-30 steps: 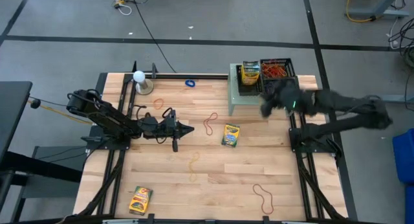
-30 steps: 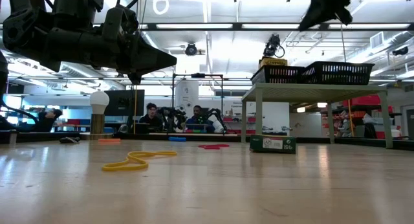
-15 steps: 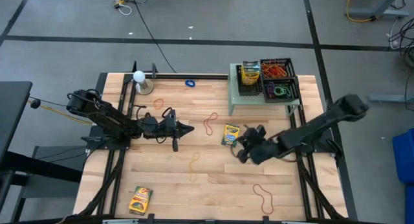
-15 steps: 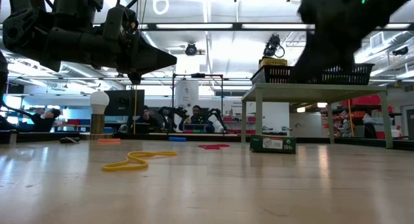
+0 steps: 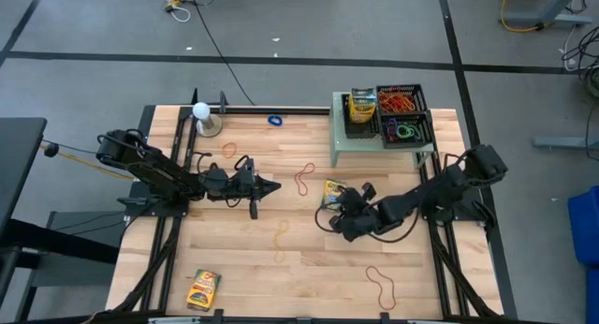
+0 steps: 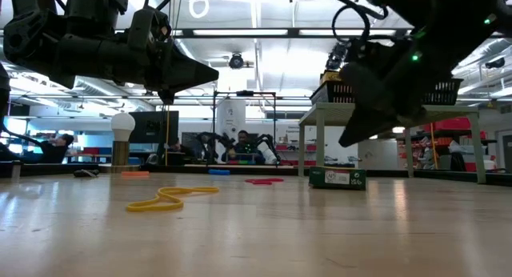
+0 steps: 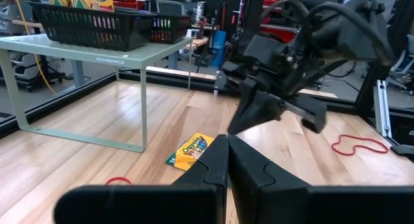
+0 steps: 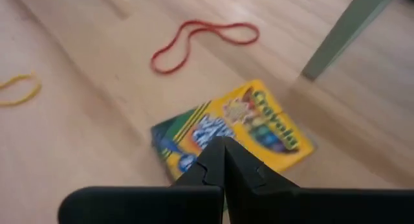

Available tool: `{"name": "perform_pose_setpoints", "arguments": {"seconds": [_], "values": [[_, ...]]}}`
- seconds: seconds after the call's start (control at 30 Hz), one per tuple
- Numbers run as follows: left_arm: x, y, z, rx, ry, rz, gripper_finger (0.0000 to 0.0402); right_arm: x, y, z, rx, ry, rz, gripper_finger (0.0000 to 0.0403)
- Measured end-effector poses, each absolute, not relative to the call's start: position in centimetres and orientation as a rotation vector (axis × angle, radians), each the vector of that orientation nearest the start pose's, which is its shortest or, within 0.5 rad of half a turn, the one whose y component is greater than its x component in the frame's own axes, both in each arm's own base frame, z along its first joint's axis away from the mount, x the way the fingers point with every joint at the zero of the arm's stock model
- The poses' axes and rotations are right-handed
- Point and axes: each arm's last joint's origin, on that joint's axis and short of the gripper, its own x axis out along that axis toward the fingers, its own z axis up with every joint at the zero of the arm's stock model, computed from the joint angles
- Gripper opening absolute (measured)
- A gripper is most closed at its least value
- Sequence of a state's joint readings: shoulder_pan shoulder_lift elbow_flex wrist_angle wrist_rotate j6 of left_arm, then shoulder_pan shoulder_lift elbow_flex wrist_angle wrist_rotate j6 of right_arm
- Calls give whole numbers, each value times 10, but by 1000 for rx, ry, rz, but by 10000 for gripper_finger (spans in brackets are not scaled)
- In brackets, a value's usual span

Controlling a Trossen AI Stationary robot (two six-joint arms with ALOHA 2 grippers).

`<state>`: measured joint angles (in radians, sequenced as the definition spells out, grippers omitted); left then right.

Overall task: Pick & Place Office Desk Supplies
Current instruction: Put the right yellow crayon box into the left black bin on the shelf

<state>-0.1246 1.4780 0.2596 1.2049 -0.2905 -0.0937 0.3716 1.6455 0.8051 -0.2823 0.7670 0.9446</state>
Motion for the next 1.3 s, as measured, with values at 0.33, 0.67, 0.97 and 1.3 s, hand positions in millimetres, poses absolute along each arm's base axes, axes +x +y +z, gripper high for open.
{"name": "perform_pose_setpoints", "arguments": {"seconds": [0.33, 0.67, 0.97, 1.3], "values": [[231, -21, 155, -89, 12, 167, 11, 287, 70, 119, 188, 874, -657, 0], [231, -21, 155, -87, 14, 165, 11, 319, 110, 164, 298, 880, -393, 29], [231, -21, 153, -92, 30, 164, 11, 324, 74, 162, 516, 993, -471, 152], [231, -21, 153, -95, 32, 165, 11, 310, 63, 133, 610, 1013, -432, 155]]}}
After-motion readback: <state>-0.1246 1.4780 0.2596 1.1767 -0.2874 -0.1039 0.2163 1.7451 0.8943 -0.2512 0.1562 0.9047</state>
